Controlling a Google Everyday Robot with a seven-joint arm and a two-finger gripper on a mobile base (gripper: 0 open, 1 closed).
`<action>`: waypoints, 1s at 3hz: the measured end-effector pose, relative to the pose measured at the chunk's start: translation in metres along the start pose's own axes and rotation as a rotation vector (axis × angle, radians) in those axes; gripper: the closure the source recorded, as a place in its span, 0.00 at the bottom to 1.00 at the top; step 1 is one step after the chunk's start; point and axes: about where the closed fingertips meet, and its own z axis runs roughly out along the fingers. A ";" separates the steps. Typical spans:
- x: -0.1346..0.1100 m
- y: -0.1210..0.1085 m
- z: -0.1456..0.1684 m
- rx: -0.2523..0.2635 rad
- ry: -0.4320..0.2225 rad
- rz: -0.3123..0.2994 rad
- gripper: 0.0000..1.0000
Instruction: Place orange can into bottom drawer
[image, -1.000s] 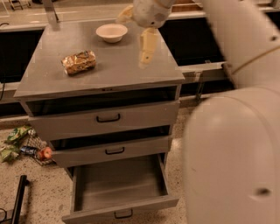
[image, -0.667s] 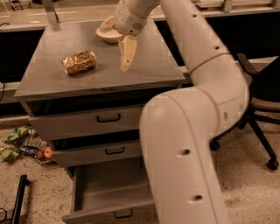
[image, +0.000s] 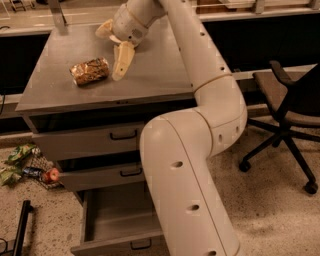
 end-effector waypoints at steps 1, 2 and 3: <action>0.010 -0.004 0.029 -0.022 -0.050 0.126 0.00; 0.010 -0.015 0.030 0.020 -0.065 0.122 0.00; 0.010 -0.050 0.021 0.166 -0.161 0.194 0.00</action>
Offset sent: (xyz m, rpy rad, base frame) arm 0.0048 0.0110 -0.0209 0.0183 0.0932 -0.0407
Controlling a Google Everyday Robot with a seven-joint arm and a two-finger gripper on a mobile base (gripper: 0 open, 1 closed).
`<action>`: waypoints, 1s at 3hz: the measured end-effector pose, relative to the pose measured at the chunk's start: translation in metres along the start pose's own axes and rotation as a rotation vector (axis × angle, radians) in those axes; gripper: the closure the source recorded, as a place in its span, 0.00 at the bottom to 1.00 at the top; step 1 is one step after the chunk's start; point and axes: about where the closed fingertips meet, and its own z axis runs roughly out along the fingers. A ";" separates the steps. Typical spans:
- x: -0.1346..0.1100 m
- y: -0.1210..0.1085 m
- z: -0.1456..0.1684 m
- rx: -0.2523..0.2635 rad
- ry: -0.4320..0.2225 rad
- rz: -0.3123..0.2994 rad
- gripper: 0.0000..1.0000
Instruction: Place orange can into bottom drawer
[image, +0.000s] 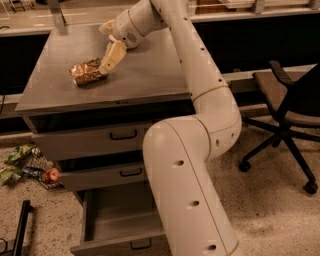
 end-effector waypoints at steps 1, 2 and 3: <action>0.002 -0.037 -0.001 0.136 -0.110 0.078 0.00; 0.013 -0.044 0.010 0.168 -0.138 0.157 0.00; 0.019 -0.024 0.021 0.154 -0.117 0.243 0.00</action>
Offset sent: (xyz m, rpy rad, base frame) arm -0.0242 0.0114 -0.0597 0.2020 0.1659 -0.2630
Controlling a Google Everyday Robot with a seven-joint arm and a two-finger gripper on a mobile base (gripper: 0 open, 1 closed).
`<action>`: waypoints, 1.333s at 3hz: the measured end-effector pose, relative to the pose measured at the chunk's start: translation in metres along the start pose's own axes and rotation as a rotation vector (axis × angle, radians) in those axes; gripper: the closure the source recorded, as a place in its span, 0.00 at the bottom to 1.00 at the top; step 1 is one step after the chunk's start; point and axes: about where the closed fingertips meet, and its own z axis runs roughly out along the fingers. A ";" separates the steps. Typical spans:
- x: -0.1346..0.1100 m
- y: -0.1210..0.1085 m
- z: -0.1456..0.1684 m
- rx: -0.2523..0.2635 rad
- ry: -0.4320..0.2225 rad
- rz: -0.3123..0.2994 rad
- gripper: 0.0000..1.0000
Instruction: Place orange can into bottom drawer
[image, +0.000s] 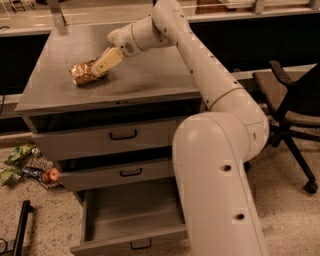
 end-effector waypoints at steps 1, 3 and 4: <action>0.013 0.026 0.011 -0.027 0.030 0.034 0.00; 0.001 0.028 -0.007 0.030 0.091 -0.094 0.00; -0.003 0.024 -0.015 0.050 0.099 -0.126 0.00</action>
Offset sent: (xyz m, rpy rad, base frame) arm -0.0252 -0.0065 0.0092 -0.1267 -0.1343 -0.0070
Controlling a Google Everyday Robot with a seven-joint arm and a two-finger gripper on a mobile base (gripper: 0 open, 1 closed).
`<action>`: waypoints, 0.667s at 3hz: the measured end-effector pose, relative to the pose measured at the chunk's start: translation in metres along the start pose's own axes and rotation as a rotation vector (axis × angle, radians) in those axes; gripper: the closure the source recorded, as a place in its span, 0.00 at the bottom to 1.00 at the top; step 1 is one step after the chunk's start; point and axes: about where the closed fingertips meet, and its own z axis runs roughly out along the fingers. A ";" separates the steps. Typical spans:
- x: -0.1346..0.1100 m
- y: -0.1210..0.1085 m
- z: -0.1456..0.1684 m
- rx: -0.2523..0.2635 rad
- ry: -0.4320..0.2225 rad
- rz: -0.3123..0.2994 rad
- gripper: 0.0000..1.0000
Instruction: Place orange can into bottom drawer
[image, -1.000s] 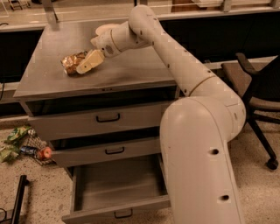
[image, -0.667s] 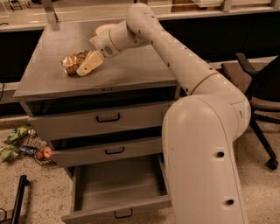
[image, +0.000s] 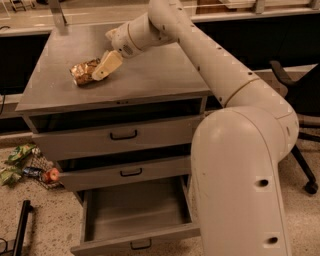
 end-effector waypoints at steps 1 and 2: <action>0.008 -0.009 0.005 -0.014 0.005 -0.012 0.00; 0.013 -0.018 0.005 -0.026 0.015 -0.021 0.00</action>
Offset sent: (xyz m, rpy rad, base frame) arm 0.0457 -0.0187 0.0020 -0.0387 -0.0097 0.0335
